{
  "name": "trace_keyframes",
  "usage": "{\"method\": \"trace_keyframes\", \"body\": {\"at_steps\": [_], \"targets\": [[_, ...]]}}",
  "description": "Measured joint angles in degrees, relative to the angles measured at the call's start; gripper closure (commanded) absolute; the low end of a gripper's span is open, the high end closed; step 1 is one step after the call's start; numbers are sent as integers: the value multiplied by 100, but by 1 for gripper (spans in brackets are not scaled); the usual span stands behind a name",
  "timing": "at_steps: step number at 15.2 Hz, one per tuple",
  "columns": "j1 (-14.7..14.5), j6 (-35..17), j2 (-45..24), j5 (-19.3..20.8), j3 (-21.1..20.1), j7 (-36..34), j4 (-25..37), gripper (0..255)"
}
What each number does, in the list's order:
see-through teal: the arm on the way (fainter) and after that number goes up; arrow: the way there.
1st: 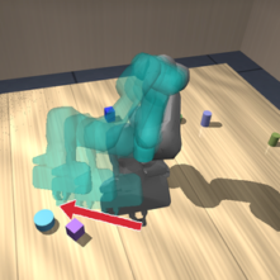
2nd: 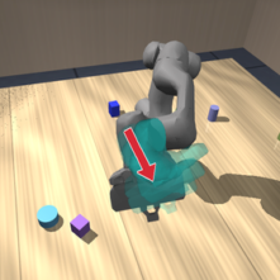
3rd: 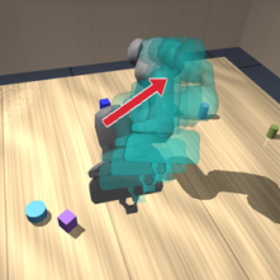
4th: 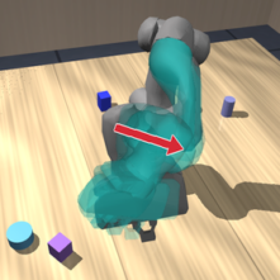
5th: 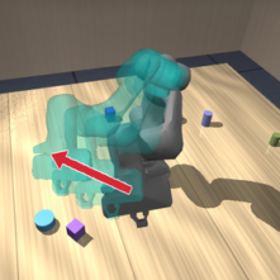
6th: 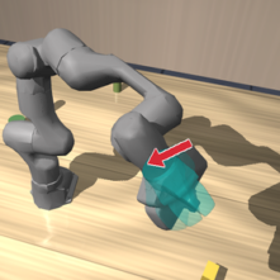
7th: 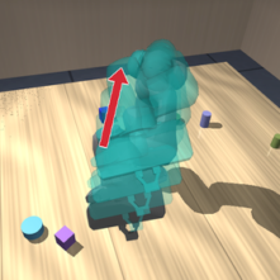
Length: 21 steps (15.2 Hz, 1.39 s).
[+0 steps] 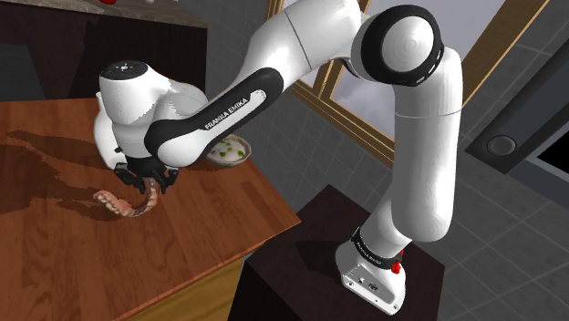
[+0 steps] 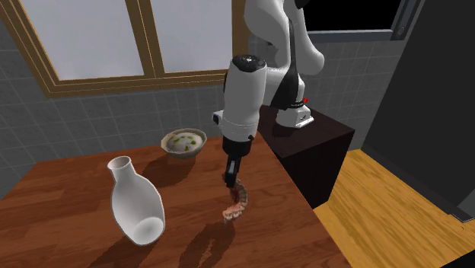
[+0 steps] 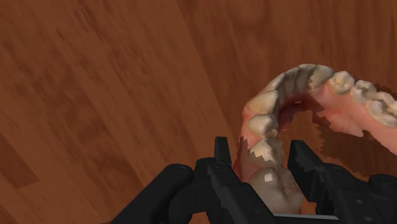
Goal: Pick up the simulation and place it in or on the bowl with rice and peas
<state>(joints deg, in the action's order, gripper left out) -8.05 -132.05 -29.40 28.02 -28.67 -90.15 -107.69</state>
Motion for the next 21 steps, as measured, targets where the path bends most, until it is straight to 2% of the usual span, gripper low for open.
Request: {"method": "trace_keyframes", "body": {"at_steps": [15, 21], "targets": [[208, 782, 688, -546, -312, 409, 204, 255], [824, 490, 1191, -824, -256, 1093, -409, 255]]}}
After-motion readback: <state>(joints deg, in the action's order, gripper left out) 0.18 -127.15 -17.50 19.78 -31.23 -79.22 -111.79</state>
